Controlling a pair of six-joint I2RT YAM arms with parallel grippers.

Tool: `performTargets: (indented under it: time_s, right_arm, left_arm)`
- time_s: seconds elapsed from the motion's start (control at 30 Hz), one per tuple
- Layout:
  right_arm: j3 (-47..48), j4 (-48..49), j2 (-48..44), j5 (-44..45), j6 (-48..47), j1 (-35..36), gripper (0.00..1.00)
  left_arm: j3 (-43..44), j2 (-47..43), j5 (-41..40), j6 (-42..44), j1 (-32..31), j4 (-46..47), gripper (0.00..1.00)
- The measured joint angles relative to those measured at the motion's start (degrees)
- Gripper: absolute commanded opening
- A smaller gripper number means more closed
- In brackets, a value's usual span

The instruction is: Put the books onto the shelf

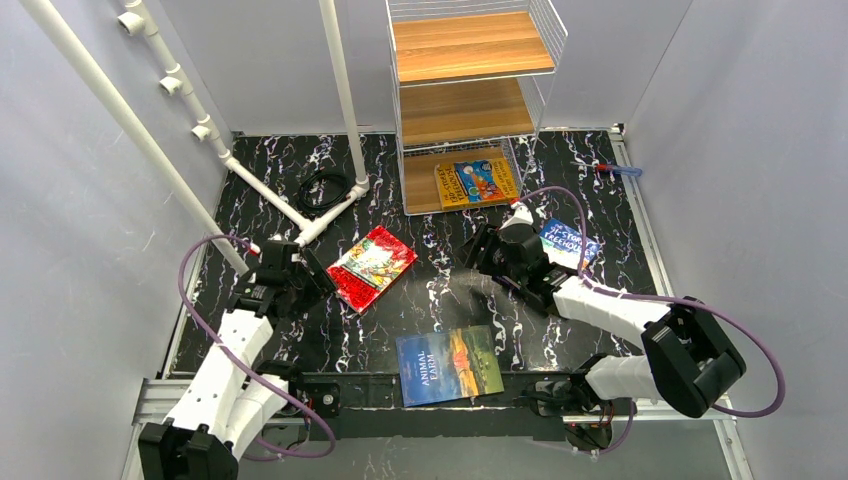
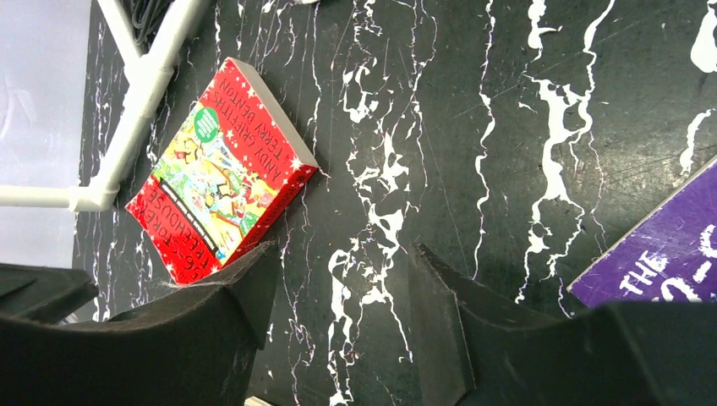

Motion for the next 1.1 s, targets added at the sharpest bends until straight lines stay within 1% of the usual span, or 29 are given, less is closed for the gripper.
performTargets:
  time_s: [0.1,0.23,0.3,0.37,0.5,0.57,0.63,0.87,0.9,0.97,1.1]
  right_arm:
    - [0.0,-0.1,-0.1,-0.3,-0.4,0.0,0.66]
    - [0.0,-1.2,-0.2,-0.6,-0.7,0.0,0.66]
    - [0.0,-1.3,-0.3,-0.7,-0.7,0.0,0.66]
    - [0.0,-1.7,-0.4,-0.9,-0.7,0.0,0.66]
    - [0.0,-2.4,-1.0,-0.9,-0.7,0.0,0.66]
    - [0.0,-2.6,-1.2,-0.9,-0.7,0.0,0.66]
    - [0.0,-2.7,-1.5,-0.9,-0.7,0.0,0.66]
    - [0.0,-3.1,-2.1,-0.9,-0.7,0.0,0.66]
    - [0.0,-3.1,-2.3,-0.9,-0.7,0.0,0.66]
    - [0.0,-3.4,-2.5,-0.8,-0.7,0.0,0.66]
    - [0.0,-3.9,-2.5,-0.7,-0.8,0.0,0.65]
  left_arm:
    - [-4.2,-0.2,-0.1,-2.6,0.0,6.0,0.72]
    - [-8.6,0.2,0.0,-5.3,0.0,16.0,0.67]
    - [-10.9,1.4,0.2,-6.3,0.0,21.3,0.64]
    - [-12.3,3.8,0.3,-7.1,0.0,25.5,0.64]
    - [-12.8,9.1,0.2,-7.7,0.0,30.3,0.63]
    - [-12.8,10.4,-0.1,-7.8,0.0,31.8,0.61]
    - [-12.8,11.9,-0.3,-7.9,0.0,33.8,0.56]
    - [-12.6,19.6,-1.1,-7.4,0.0,38.2,0.24]
    - [-12.5,19.9,-1.2,-7.3,0.0,38.7,0.19]
    - [-11.9,20.3,-1.2,-7.1,0.0,39.3,0.01]
    - [-10.1,22.0,-1.4,-6.2,0.0,39.9,0.0]
